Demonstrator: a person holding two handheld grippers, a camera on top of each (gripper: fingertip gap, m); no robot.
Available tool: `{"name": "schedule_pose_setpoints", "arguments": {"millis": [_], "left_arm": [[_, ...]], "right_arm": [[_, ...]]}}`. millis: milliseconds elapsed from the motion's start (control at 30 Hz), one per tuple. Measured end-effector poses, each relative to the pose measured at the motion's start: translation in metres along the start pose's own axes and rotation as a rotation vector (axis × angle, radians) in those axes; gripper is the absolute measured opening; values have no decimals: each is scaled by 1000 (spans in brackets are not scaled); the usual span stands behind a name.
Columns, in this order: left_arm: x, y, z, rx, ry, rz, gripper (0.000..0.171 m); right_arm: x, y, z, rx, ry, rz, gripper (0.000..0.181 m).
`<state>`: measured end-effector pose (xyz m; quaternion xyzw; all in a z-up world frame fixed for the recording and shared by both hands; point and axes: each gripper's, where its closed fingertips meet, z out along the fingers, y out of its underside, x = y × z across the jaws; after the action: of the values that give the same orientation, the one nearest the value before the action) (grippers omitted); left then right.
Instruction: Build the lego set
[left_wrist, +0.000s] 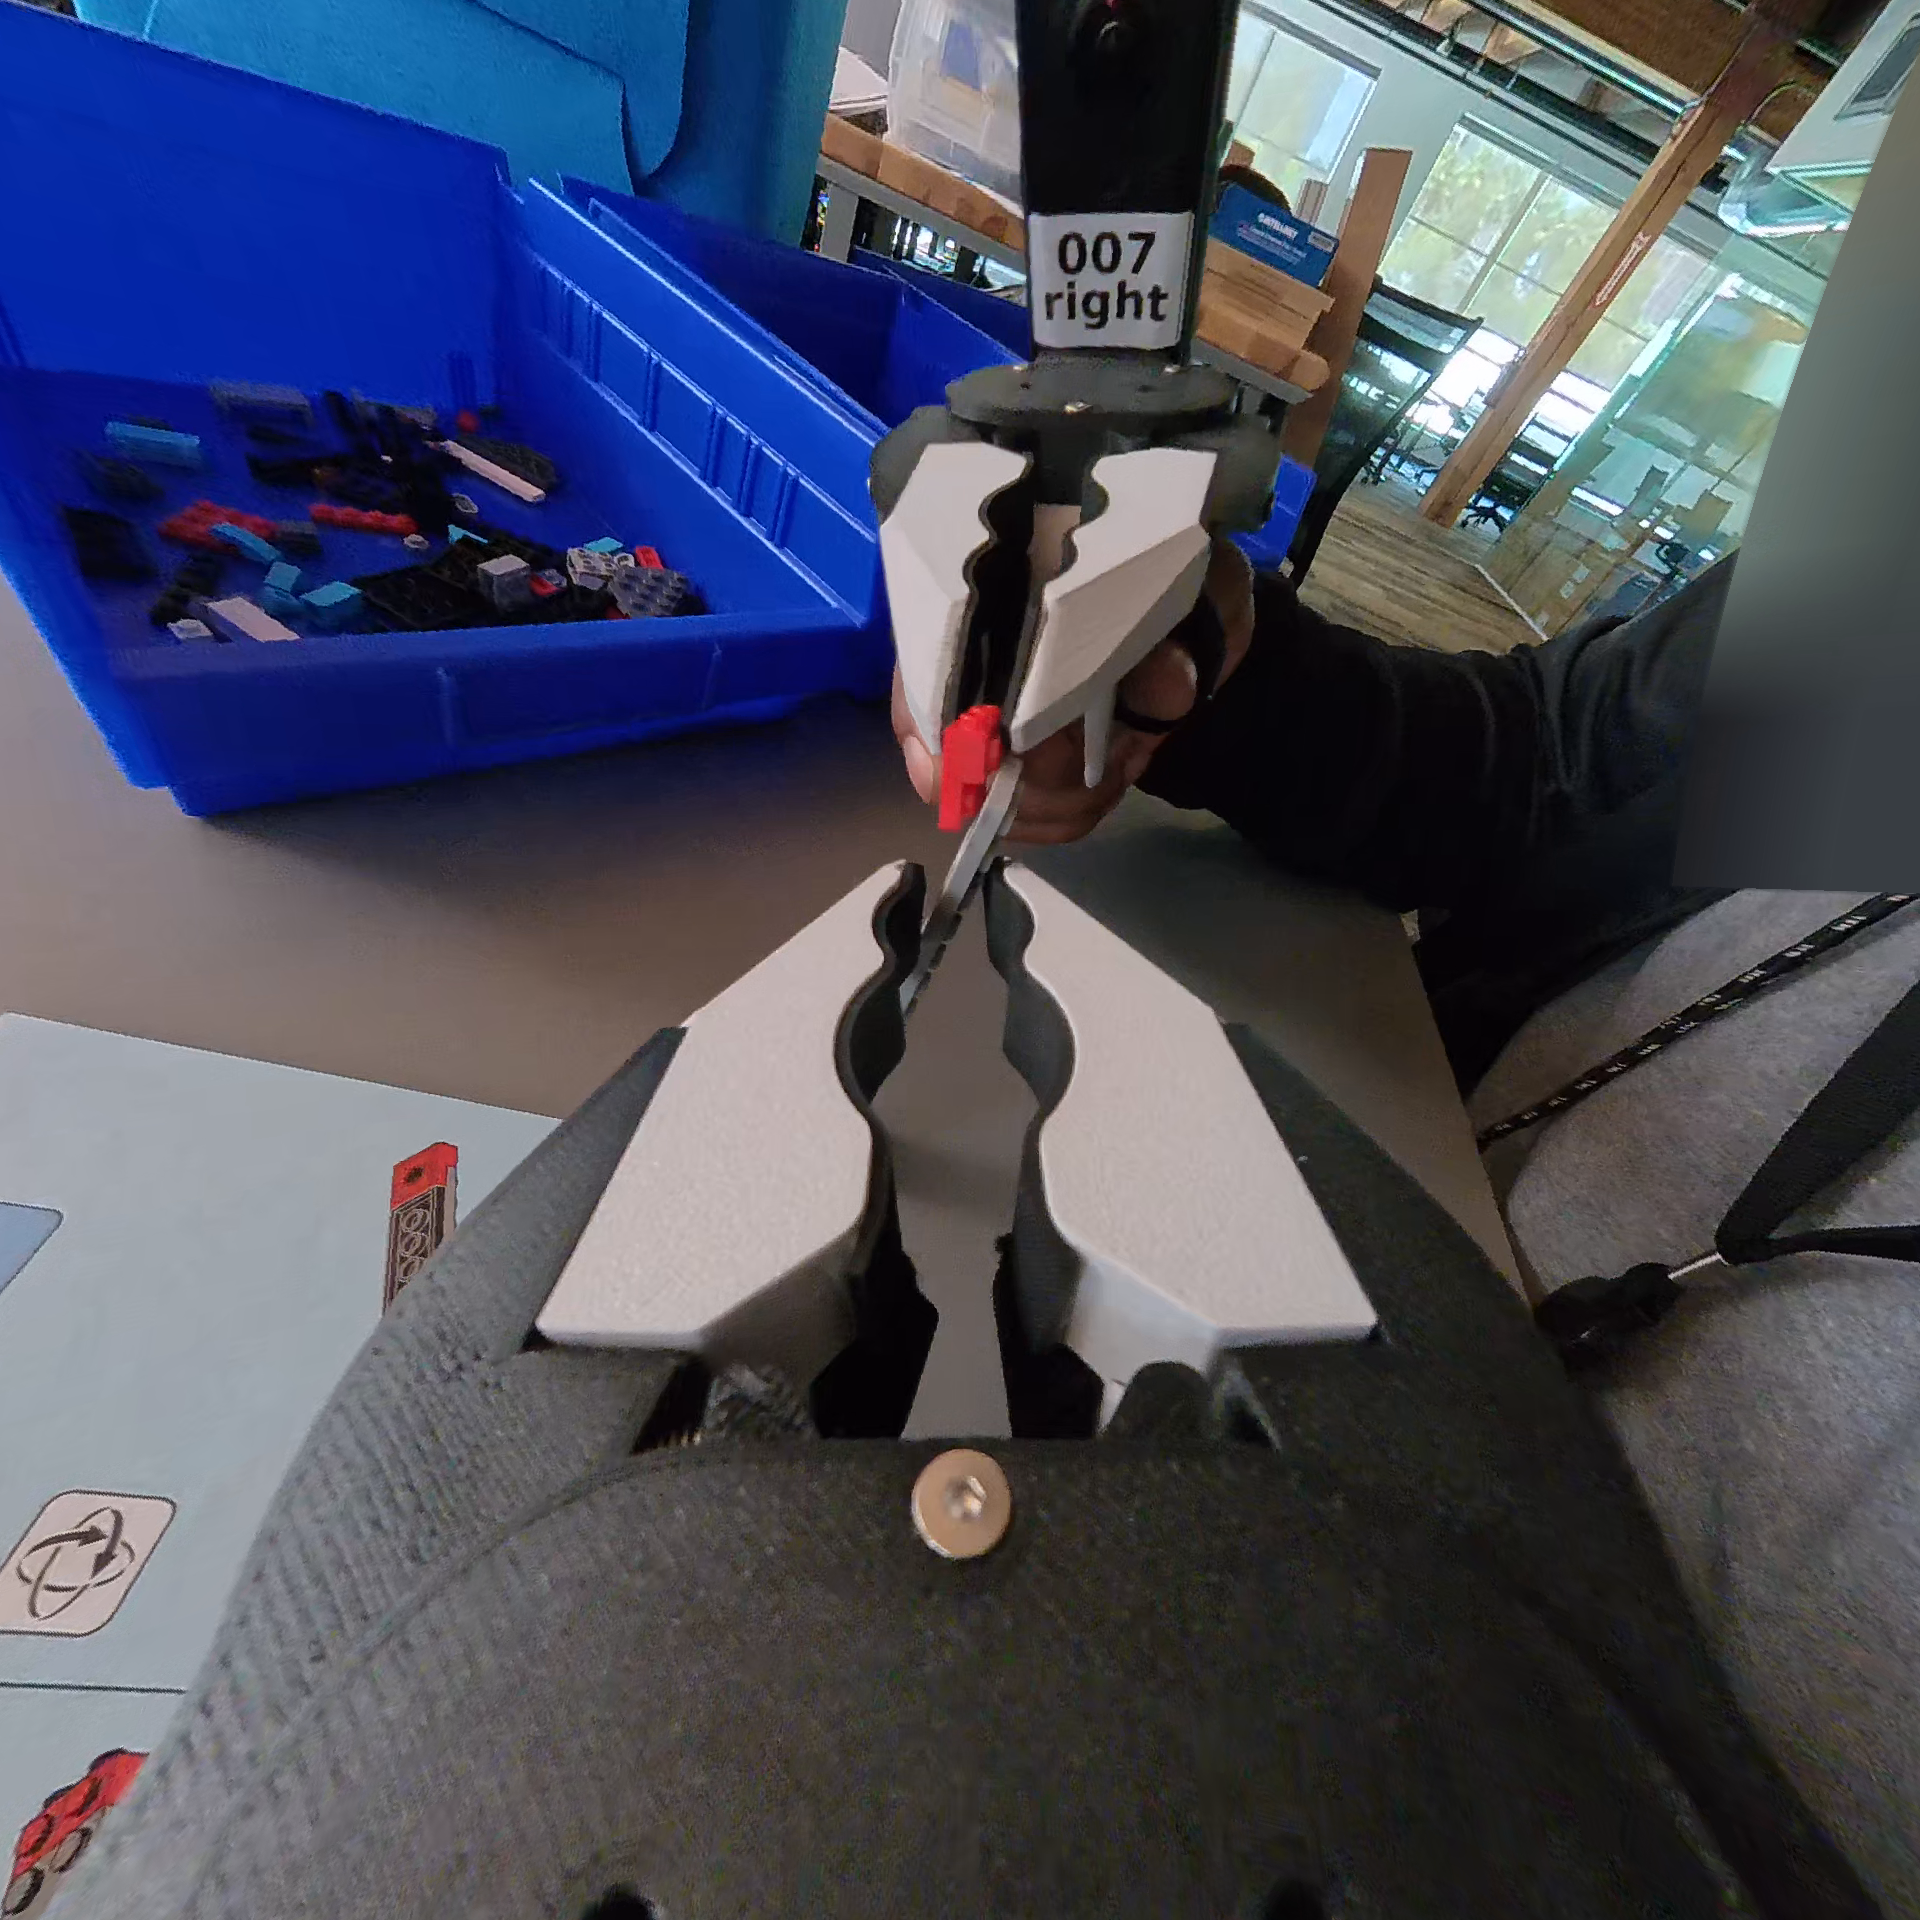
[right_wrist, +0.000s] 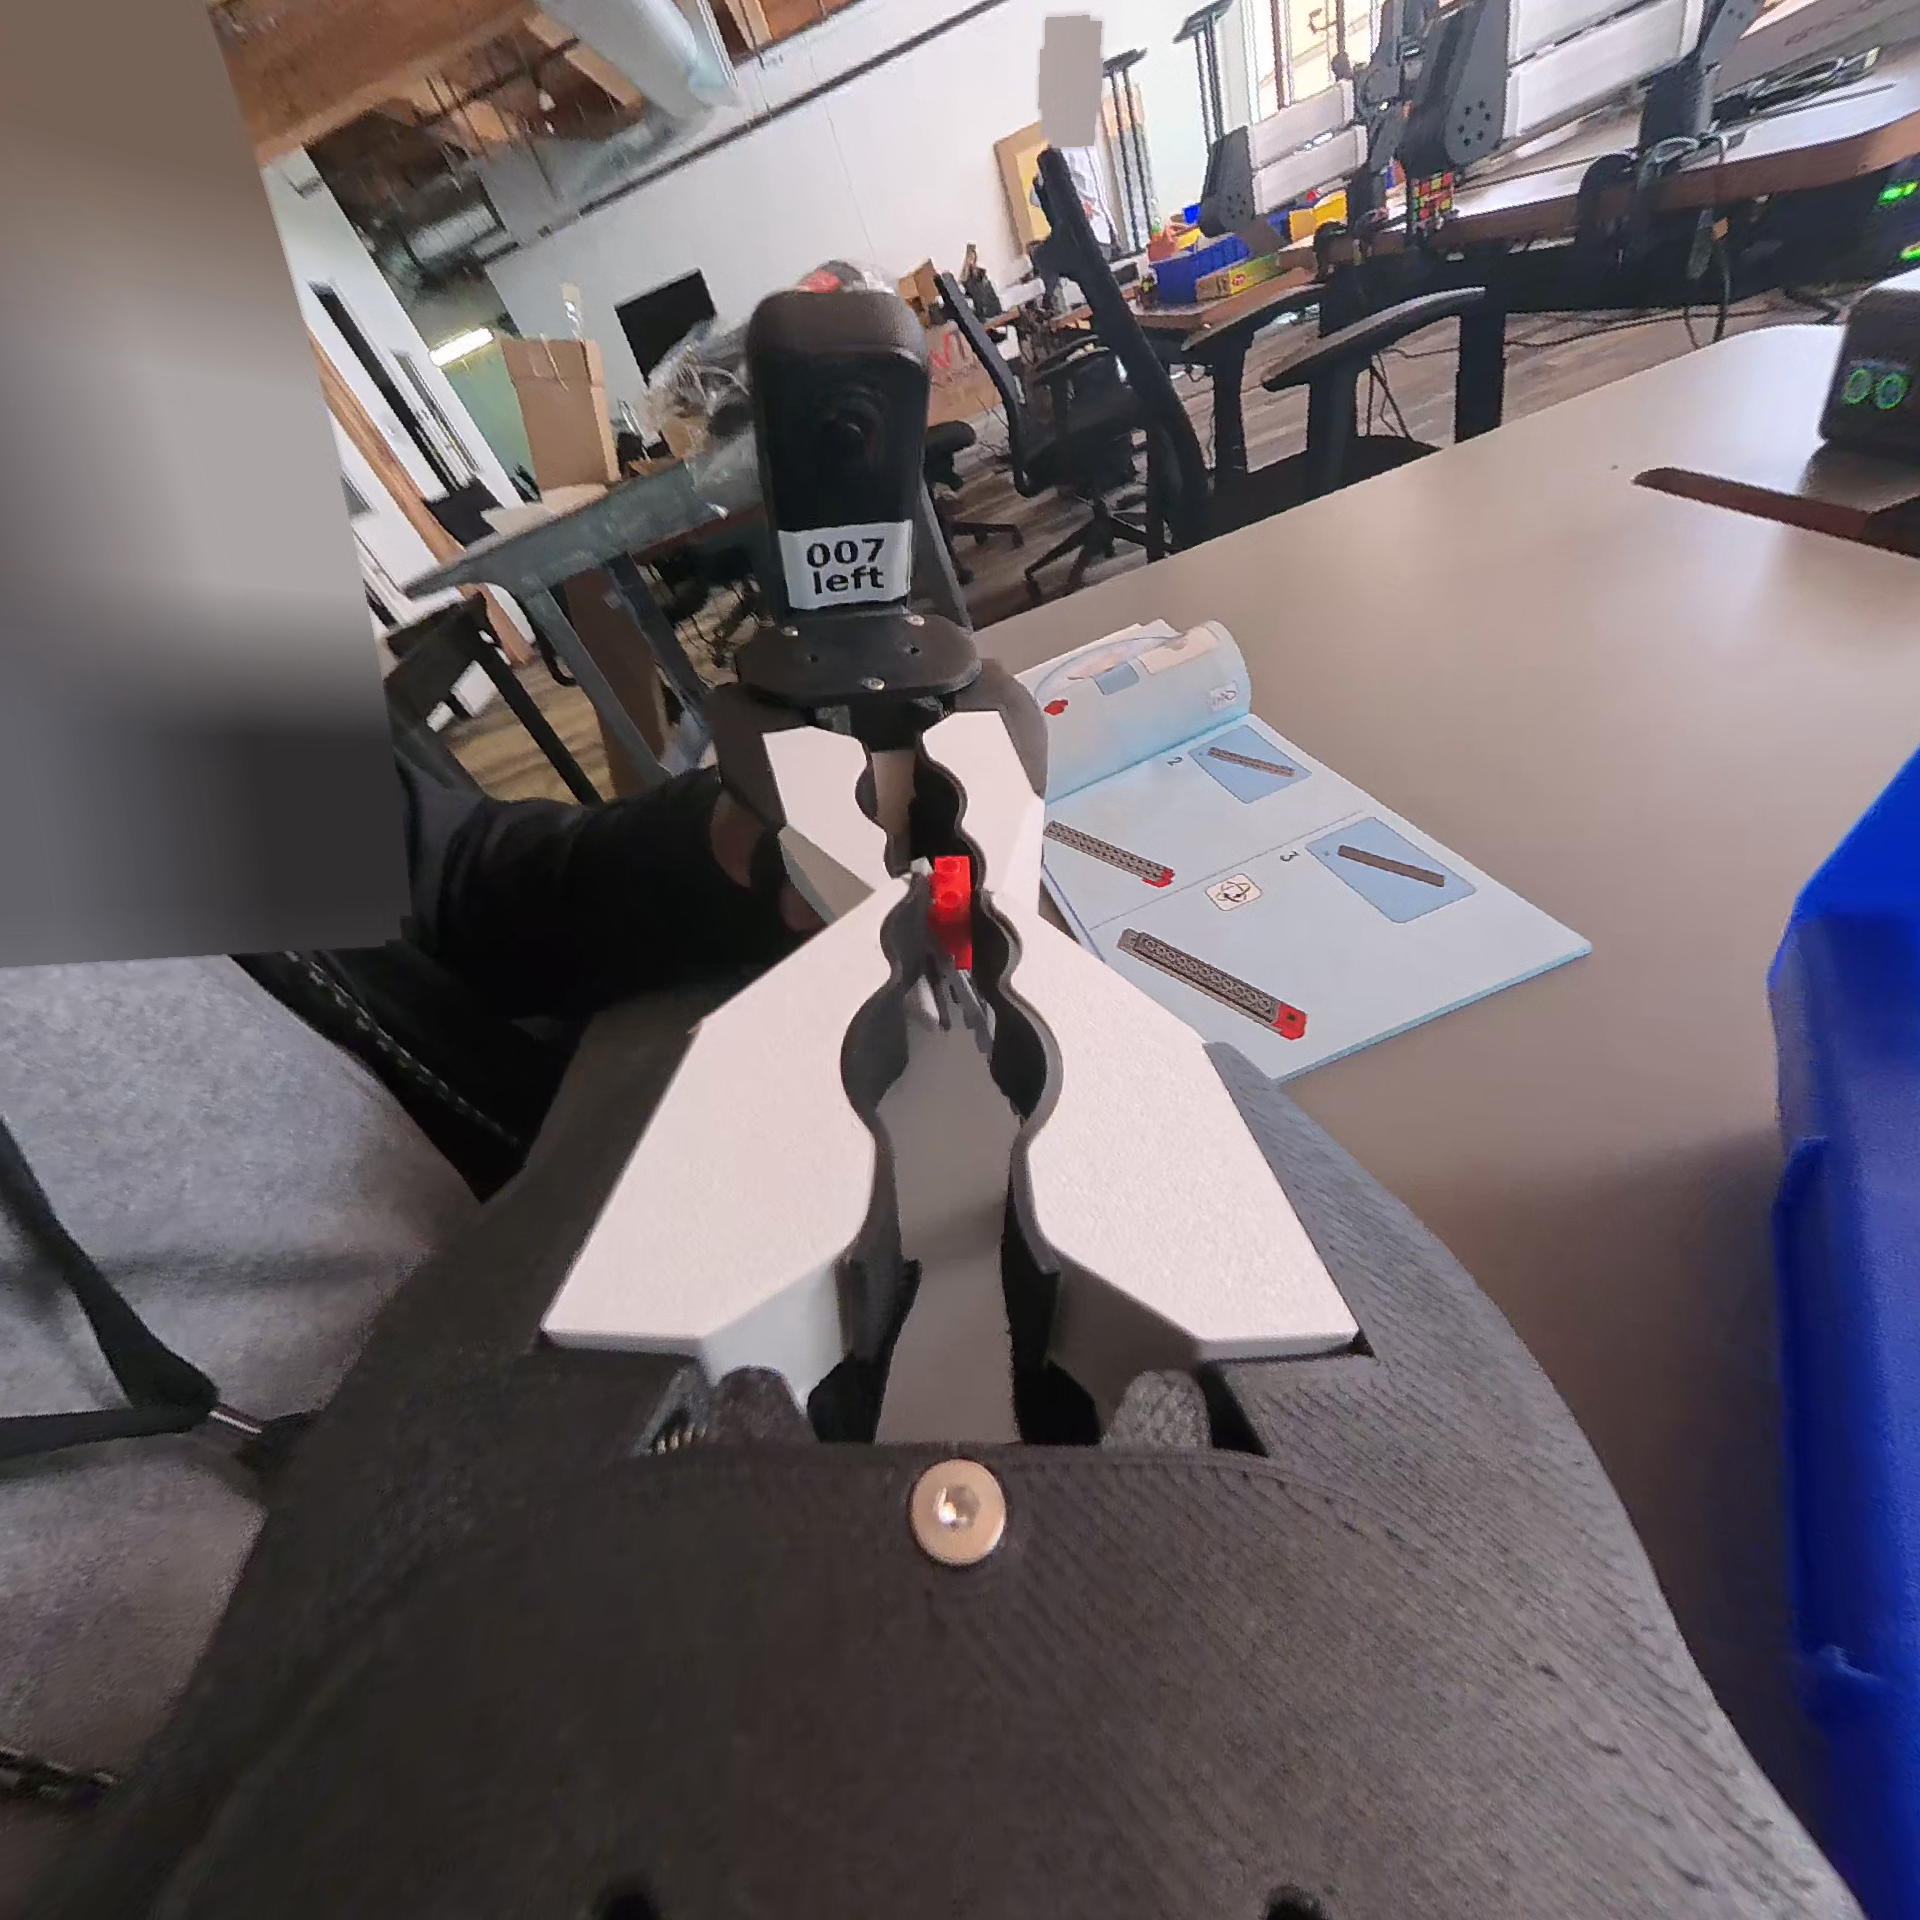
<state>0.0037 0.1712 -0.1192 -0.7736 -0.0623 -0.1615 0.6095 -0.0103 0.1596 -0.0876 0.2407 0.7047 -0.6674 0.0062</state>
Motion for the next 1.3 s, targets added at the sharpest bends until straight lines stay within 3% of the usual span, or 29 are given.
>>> {"name": "schedule_pose_setpoints", "arguments": {"millis": [633, 1300], "left_arm": [[-2, 5, 6, -28, 19, -69, 13], [2, -5, 5, 5, 26, -42, 12]], "right_arm": [[1, 2, -2, -58, 62, -97, 10], [-2, -3, -3, -79, 88, -150, 10]]}}
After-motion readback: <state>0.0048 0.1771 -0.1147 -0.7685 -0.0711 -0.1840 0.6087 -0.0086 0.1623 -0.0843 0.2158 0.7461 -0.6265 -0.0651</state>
